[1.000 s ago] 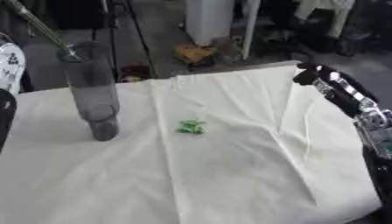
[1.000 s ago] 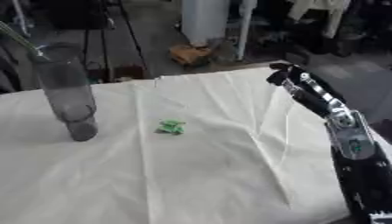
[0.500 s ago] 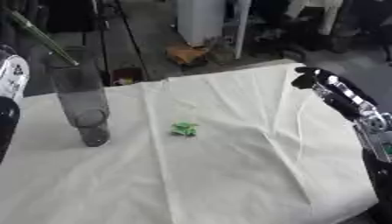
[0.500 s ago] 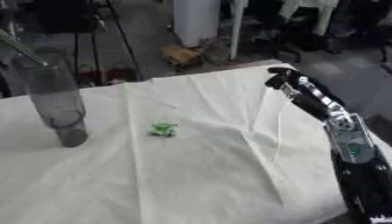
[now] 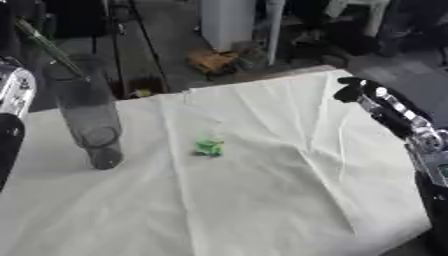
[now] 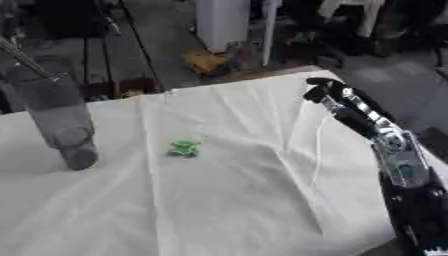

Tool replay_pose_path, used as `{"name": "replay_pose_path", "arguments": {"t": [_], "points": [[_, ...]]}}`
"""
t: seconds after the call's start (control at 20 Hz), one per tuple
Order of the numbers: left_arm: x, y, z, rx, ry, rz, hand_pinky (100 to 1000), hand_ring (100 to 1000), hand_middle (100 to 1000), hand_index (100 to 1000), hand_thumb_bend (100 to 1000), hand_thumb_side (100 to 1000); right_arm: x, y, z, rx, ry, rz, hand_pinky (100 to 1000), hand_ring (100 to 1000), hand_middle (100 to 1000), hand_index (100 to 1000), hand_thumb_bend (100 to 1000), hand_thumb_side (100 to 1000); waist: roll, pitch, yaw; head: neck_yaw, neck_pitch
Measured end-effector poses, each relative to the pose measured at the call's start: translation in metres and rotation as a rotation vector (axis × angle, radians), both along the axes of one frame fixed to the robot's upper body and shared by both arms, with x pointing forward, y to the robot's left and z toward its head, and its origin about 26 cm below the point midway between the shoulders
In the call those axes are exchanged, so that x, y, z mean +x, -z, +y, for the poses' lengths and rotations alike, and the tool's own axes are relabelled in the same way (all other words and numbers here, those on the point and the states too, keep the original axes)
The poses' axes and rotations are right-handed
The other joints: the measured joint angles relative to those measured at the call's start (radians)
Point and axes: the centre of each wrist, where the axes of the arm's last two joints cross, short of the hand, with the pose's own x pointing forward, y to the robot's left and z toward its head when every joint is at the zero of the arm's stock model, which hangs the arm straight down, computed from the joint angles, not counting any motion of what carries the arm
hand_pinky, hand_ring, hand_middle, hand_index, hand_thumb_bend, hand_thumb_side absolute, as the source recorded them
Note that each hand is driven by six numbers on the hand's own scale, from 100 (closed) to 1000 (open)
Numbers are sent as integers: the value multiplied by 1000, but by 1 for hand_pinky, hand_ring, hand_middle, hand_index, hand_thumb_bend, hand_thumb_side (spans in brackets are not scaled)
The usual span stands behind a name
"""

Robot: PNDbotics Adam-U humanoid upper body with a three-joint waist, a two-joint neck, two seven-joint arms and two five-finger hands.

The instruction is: Arrange flowers into the vase.

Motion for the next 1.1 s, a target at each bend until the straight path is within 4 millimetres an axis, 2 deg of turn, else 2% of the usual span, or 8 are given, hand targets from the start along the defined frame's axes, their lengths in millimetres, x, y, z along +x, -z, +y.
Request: {"name": "replay_pose_path", "arguments": {"t": [0.65, 1.1], "points": [[8, 7, 12, 151, -39, 47, 100, 100, 100, 100, 429, 711, 0, -1, 0, -5, -6, 4, 828, 784, 678, 913, 100, 840, 13, -5, -1, 0, 0], [14, 20, 17, 241, -74, 94, 100, 100, 100, 100, 493, 762, 0, -1, 0, -7, -9, 7, 828, 784, 678, 913, 100, 839, 19, -4, -13, 0, -3]]}}
